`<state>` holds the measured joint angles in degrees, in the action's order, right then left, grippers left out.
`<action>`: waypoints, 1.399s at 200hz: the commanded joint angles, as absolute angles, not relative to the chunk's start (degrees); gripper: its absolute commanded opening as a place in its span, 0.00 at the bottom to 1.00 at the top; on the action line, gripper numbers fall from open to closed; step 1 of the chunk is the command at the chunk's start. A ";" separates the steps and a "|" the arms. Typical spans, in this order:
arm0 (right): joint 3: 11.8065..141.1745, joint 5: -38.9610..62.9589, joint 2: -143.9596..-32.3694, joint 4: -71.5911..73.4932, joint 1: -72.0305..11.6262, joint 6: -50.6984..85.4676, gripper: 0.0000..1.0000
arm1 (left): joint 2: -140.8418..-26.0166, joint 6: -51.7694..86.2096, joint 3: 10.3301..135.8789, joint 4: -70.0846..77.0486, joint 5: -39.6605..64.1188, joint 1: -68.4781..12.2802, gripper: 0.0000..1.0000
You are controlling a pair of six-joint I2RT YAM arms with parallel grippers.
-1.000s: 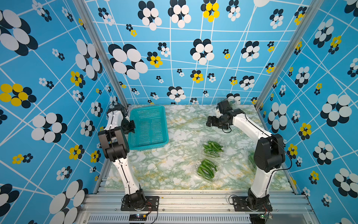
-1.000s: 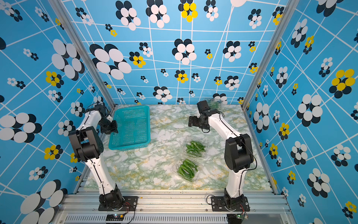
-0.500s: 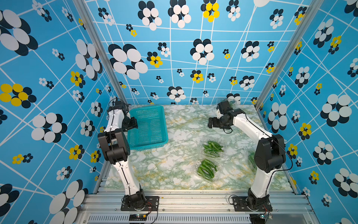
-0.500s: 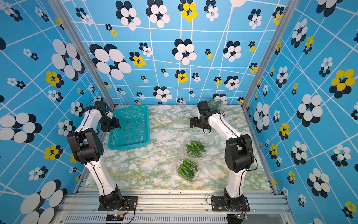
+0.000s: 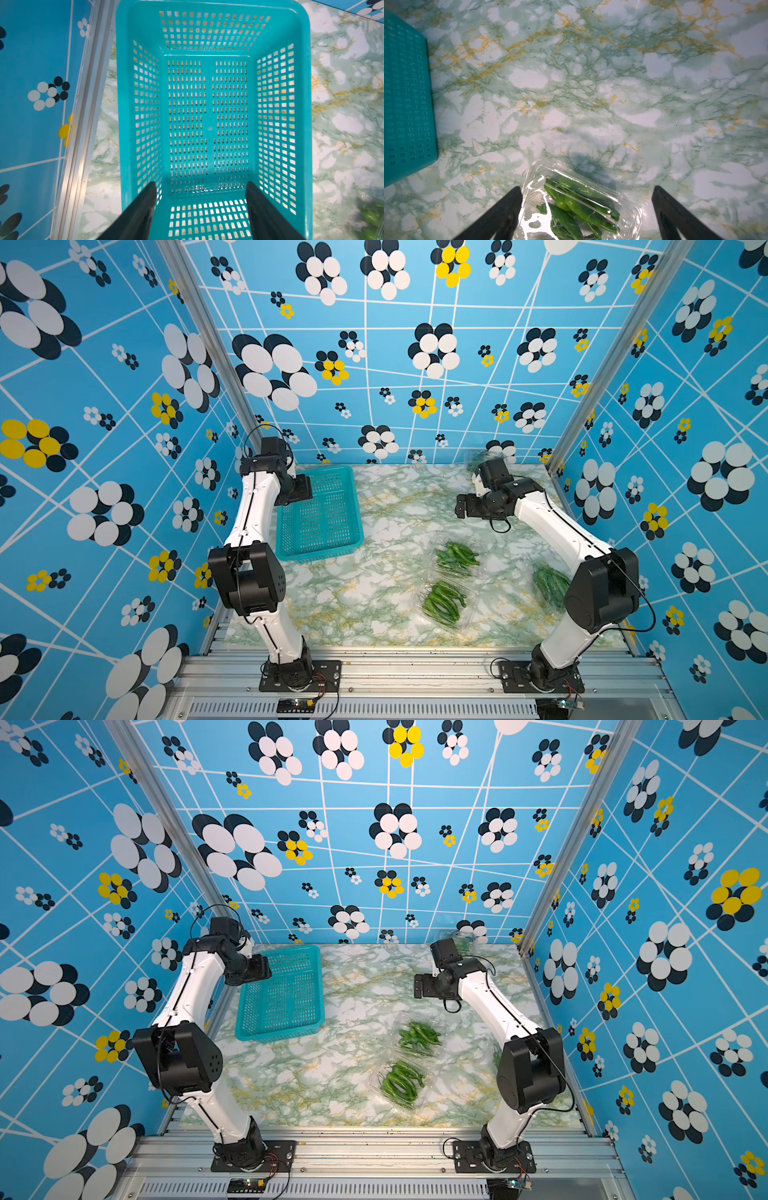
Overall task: Take small green peppers out of containers
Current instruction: Move the basket to the center of the board, then move the packing box to the center of the board.
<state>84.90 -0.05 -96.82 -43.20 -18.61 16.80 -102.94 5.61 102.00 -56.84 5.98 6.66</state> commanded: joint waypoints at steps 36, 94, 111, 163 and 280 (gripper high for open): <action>75.85 1.45 -88.97 -45.61 -15.63 20.04 0.99 | -97.88 12.69 98.24 -57.68 9.45 -7.39 0.70; 67.56 9.93 -83.76 -47.39 -11.68 23.05 0.99 | -101.50 21.52 92.10 -47.13 14.37 -24.20 0.70; 65.52 11.83 -82.39 -48.12 -11.65 23.73 0.99 | -103.28 23.36 91.60 -45.76 14.68 -27.33 0.70; 60.06 15.60 -82.44 -48.25 -11.60 25.85 0.99 | -108.61 28.86 90.20 -41.67 17.92 -33.09 0.71; 57.55 21.23 -85.96 -44.40 -11.60 27.96 0.98 | -119.36 31.30 95.91 -36.83 28.17 -37.02 0.70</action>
